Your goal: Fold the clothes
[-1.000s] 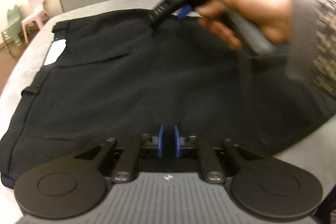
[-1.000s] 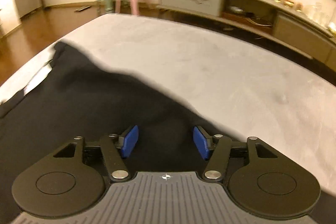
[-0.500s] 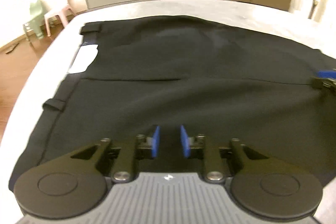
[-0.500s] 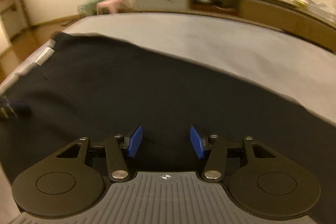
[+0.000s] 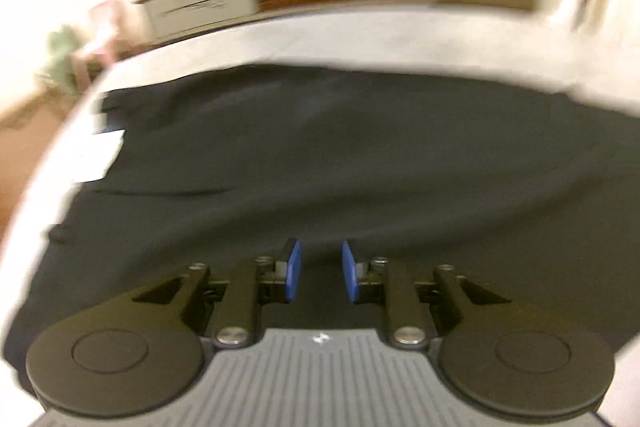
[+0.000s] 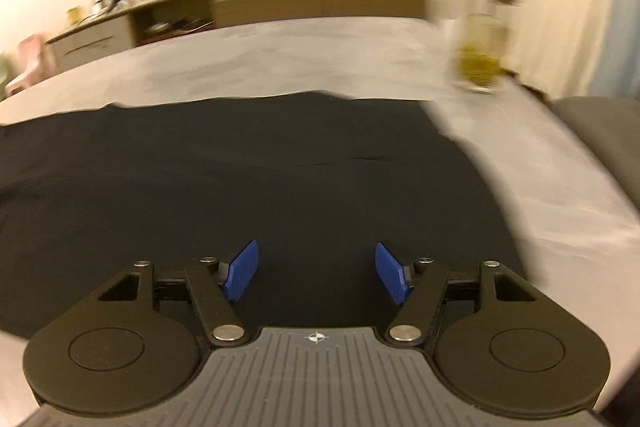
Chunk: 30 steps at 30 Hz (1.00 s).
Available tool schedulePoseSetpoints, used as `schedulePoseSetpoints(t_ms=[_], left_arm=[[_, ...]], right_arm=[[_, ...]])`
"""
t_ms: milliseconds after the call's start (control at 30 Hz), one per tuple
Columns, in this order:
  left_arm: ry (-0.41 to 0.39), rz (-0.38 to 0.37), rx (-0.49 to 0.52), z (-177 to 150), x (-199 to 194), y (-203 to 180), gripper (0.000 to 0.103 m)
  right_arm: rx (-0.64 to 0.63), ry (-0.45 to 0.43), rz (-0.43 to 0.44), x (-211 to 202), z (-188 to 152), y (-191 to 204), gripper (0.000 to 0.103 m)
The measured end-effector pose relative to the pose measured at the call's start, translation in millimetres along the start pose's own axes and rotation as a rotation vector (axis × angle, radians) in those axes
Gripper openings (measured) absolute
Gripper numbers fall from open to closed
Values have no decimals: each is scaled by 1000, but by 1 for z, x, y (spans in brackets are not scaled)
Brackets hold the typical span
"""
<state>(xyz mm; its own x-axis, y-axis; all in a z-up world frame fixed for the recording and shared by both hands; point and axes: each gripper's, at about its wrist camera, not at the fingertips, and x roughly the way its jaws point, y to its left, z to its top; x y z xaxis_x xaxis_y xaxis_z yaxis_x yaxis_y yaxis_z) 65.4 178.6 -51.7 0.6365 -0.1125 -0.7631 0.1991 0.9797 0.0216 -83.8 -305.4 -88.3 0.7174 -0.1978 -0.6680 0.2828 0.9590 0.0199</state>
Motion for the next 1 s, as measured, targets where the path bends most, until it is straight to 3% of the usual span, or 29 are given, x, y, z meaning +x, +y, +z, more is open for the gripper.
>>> schedulePoseSetpoints(t_ms=[67,133,200,267,333,400,467,667,800,867,933,1000], left_arm=[[-5,-66,14,4,-3,-24,23],[1,-118,44,-1,-4,-55,23],[-1,-184,76,-5,-7,-82,23],[6,-235,121,-10,-10,-110,24],[29,-224,160,-17,-1,-120,25],[53,-207,196,-24,9,-128,25],[68,-182,219,-31,15,-128,25],[81,-123,273,-23,8,-142,23],[37,-240,285,-9,-6,-170,23],[33,-303,300,-7,-4,-188,23],[37,-343,333,-8,1,-208,24],[53,-344,357,-14,4,-221,24]], right_arm=[[24,-35,-39,-5,-7,-27,86],[49,-50,-83,5,-8,-52,87],[66,-56,-71,15,-3,-75,87],[64,-20,-13,26,0,-88,61],[24,-20,-3,24,3,-87,22],[5,-37,13,13,5,-85,10],[4,-64,31,-3,2,-86,8],[4,-1,43,-5,-13,-101,8],[54,-25,100,-11,6,-111,9],[83,-59,133,-12,20,-117,23],[90,-97,163,-11,36,-120,66],[32,-121,196,7,54,-112,74]])
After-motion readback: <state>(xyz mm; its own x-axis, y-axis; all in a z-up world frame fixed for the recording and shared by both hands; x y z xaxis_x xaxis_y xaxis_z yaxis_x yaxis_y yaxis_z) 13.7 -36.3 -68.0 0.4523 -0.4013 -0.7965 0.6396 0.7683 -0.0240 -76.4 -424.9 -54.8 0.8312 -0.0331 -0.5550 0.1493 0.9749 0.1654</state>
